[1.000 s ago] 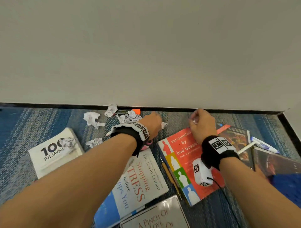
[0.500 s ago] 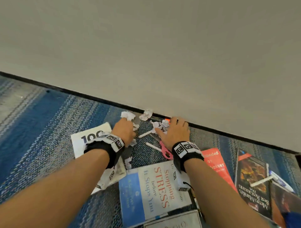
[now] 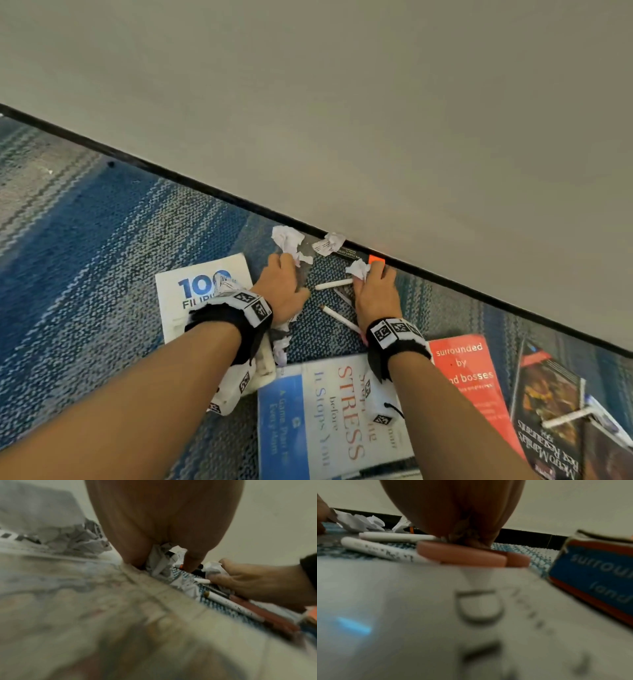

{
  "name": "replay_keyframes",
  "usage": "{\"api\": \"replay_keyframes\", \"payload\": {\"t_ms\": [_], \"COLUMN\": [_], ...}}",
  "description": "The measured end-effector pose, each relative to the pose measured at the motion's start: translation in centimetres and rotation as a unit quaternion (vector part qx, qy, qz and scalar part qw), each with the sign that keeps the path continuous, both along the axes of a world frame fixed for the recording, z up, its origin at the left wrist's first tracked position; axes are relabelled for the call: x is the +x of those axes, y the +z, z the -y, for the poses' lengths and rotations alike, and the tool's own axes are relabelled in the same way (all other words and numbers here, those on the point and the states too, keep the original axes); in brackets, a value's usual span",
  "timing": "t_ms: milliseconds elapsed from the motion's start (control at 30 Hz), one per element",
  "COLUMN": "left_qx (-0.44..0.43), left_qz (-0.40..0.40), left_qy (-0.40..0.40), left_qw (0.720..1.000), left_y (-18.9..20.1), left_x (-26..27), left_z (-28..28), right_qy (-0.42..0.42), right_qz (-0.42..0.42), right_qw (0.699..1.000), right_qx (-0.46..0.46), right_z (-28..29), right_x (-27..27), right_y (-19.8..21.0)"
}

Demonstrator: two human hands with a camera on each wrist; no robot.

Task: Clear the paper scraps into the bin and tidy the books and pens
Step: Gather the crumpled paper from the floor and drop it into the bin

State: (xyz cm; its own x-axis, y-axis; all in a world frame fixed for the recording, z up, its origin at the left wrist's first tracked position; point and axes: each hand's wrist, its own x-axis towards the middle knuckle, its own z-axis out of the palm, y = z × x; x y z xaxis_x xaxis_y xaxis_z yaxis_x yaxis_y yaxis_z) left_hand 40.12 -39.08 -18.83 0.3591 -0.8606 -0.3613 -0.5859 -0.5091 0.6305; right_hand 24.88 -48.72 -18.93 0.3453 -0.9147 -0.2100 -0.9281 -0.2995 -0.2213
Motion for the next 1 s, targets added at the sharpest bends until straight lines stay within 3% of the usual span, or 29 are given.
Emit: {"api": "replay_keyframes", "payload": {"t_ms": [133, 233, 400, 533, 667, 833, 1000], "left_qx": [-0.044, -0.005, 0.106, 0.137, 0.138, 0.110, 0.018], "left_qz": [-0.001, 0.018, 0.042, 0.117, 0.105, 0.093, 0.100], "left_qy": [0.125, 0.143, 0.088, 0.070, 0.047, -0.065, -0.072], "left_qw": [0.991, 0.990, 0.990, 0.981, 0.984, 0.987, 0.992], "left_y": [0.7, 1.5, 2.0, 1.5, 1.6, 2.6, 4.2], "left_x": [0.8, 1.7, 2.1, 0.7, 1.8, 4.2, 4.9], "left_z": [1.0, 2.9, 7.0, 8.7, 8.3, 6.5, 4.3], "right_qy": [-0.019, -0.014, 0.093, 0.168, 0.155, 0.269, 0.317], "right_qz": [-0.010, 0.002, -0.016, 0.070, 0.129, 0.078, -0.024], "right_qw": [0.999, 1.000, 0.995, 0.980, 0.960, 0.945, 0.942], "right_qx": [0.049, 0.024, -0.016, 0.084, 0.194, 0.167, 0.111], "right_z": [0.4, 0.2, -2.8, -6.2, -8.1, -9.4, -9.8], "right_x": [-1.3, -2.1, -2.1, -1.0, -0.7, 0.1, 1.7], "right_y": [1.4, 2.0, 3.2, 2.8, 1.8, 2.1, 2.4]}}
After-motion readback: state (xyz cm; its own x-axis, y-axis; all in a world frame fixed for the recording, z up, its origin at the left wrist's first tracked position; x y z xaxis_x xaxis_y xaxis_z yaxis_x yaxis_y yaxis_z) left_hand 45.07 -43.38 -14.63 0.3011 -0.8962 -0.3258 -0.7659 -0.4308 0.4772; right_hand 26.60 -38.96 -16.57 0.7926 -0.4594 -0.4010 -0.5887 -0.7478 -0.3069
